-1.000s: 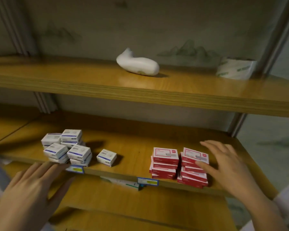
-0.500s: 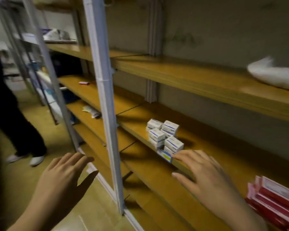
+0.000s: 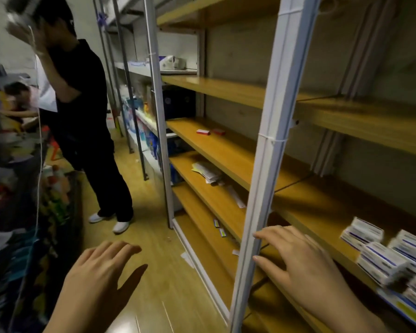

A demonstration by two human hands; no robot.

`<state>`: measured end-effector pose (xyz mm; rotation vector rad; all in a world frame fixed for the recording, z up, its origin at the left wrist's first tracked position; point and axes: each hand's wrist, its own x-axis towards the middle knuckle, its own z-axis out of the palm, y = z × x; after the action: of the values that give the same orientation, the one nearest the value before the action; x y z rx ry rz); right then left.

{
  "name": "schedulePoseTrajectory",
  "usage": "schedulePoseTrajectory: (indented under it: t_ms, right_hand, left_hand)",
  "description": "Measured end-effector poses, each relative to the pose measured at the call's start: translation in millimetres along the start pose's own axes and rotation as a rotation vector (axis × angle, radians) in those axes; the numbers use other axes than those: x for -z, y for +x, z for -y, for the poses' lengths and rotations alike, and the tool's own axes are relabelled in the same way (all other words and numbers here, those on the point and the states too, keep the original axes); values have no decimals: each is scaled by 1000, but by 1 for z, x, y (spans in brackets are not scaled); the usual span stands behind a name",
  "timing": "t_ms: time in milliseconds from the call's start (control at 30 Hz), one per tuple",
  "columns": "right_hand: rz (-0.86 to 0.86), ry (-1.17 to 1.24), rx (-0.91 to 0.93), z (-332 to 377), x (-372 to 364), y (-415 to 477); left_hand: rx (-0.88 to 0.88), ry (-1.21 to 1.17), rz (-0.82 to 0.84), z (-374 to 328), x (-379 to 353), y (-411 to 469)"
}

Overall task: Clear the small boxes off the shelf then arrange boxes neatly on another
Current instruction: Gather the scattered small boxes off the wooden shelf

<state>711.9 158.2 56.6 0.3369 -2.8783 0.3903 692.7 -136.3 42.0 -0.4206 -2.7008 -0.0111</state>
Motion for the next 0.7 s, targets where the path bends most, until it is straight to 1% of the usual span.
schedulePoseTrajectory:
  t_ms: [133,300,400,567,700]
  right_hand:
    - [-47,-4,-44,31,-28,65]
    - [-19,-23,-15,60,-42,133]
    - [-30,-58,-23,62,-52,167]
    - [15,-59,-37,60,-77,231]
    - [4,-43,-63,48,-101,291]
  left_hand:
    - [-21,-17,29,59,-14,40]
    - [-37,-91,12,111,-31,83]
    - [-36,-120,14,132,-50,108]
    - [-43,-169,76,164,-82,157]
    - [-57,-182,61,185,-122,214]
